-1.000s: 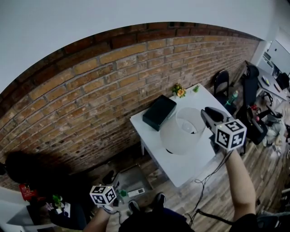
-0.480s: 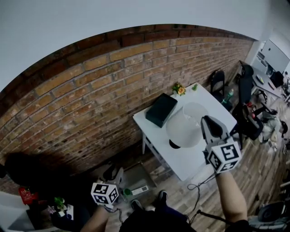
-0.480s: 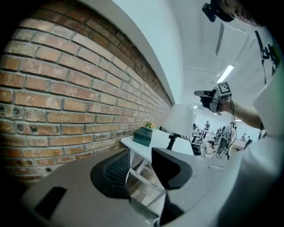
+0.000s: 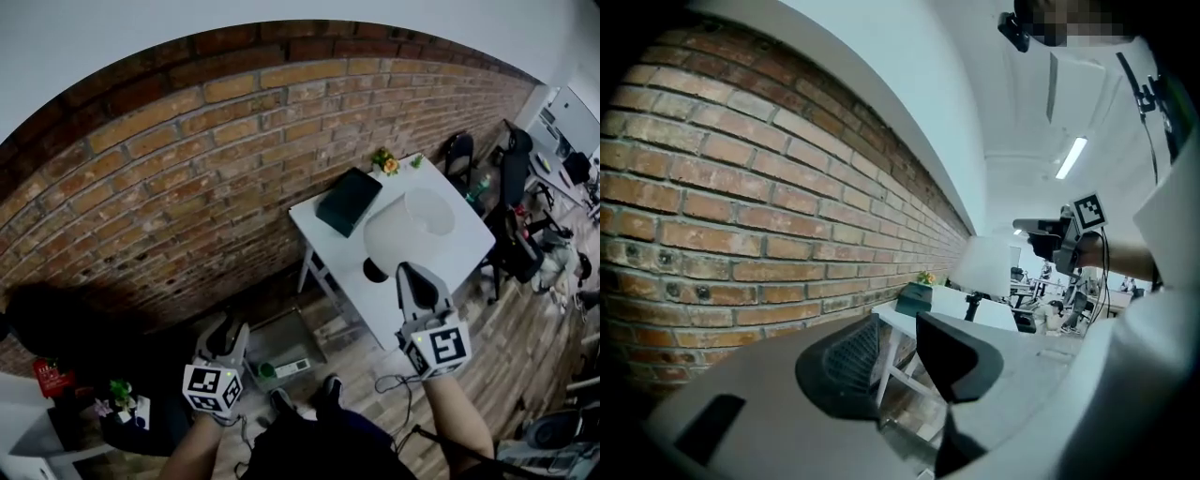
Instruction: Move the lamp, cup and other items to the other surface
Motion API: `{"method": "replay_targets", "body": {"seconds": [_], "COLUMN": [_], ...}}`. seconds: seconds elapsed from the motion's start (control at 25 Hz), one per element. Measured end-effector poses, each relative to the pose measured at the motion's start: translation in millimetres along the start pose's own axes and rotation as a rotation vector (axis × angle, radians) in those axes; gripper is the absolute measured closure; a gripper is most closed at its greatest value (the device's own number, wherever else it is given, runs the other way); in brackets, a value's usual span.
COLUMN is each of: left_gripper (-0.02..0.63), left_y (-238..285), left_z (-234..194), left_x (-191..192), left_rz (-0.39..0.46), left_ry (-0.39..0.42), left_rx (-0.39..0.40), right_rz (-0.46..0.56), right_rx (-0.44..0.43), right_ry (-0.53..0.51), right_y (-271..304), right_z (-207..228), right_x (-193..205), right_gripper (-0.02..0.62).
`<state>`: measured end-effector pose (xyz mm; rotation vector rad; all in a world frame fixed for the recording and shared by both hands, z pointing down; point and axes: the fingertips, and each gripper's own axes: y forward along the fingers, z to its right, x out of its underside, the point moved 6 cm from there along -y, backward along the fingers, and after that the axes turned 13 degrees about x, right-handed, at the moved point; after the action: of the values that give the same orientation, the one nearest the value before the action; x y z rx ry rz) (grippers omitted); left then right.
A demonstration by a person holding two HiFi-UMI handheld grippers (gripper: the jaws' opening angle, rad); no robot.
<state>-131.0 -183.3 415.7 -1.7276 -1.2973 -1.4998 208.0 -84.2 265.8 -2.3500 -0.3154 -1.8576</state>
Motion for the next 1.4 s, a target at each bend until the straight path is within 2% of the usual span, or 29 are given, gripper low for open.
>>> {"method": "replay_targets", "body": {"seconds": [0.2,0.4,0.56,0.76,0.96,1.12,1.28,1.4], "left_gripper": [0.486,0.486,0.486,0.486,0.486,0.486,0.479,0.416], "left_y": [-20,-39,-47,-49,-46,-40,-25,-7], "left_z": [8,25,45,81,105,98,73,45], "left_x": [11,27,56,105,152,199,267,326], "left_rz": [0.003,-0.031,-0.07,-0.185,-0.267,-0.297,-0.334,-0.4], "left_ry": [0.001,-0.002,-0.022,0.003,-0.015,-0.056,-0.119,-0.13], "left_rx": [-0.035,-0.122,-0.195,-0.276,-0.302,-0.318,-0.323,-0.312], "right_rz": [-0.056,-0.117,-0.136,-0.175,-0.233,-0.267,-0.318,-0.358], "right_rx": [-0.098,-0.194,-0.291,-0.422,-0.513,-0.562,-0.593,-0.601], "right_ry": [-0.046,-0.036,-0.022,-0.052,-0.055,-0.062,-0.051,-0.071], "right_y": [-8,-10,-17,-26,-31,-33,-36,-35], "right_z": [-38,-58,-71,-85,-100,-115,-136,-155], "right_x": [29,68,103,155,202,233,264,295], "right_gripper": [0.591,0.591,0.591,0.591,0.591,0.591,0.591,0.591]}}
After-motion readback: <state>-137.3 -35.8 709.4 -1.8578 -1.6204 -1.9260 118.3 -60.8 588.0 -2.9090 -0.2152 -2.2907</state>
